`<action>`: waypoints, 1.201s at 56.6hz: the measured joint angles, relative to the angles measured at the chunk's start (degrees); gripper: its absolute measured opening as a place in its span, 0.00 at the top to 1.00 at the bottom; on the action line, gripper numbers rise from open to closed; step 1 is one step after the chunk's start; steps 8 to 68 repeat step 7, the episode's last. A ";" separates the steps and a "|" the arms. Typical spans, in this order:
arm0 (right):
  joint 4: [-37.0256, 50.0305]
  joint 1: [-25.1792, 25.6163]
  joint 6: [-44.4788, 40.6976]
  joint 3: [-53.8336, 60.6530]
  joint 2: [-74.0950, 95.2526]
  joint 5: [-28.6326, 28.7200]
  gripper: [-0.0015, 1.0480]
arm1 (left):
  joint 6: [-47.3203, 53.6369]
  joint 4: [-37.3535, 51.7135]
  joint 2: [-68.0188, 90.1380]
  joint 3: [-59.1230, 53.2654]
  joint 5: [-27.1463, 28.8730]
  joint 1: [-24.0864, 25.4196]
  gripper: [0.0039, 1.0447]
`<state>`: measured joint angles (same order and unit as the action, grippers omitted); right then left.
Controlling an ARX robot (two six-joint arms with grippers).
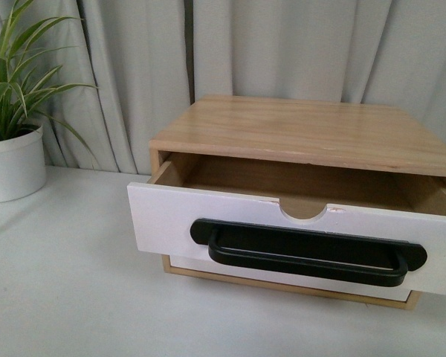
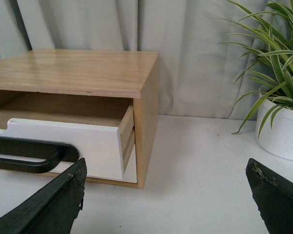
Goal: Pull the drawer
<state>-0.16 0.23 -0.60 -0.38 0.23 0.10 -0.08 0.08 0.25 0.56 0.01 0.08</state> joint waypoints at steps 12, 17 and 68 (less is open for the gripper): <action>0.00 0.00 0.00 0.00 0.00 0.00 0.09 | 0.00 0.00 0.00 0.00 0.00 0.00 0.05; 0.00 0.00 0.00 0.00 0.00 0.00 0.09 | 0.00 0.00 0.00 0.00 0.00 0.00 0.05; 0.00 0.00 0.00 0.00 0.00 0.00 0.09 | 0.00 0.00 0.00 0.00 0.00 0.00 0.05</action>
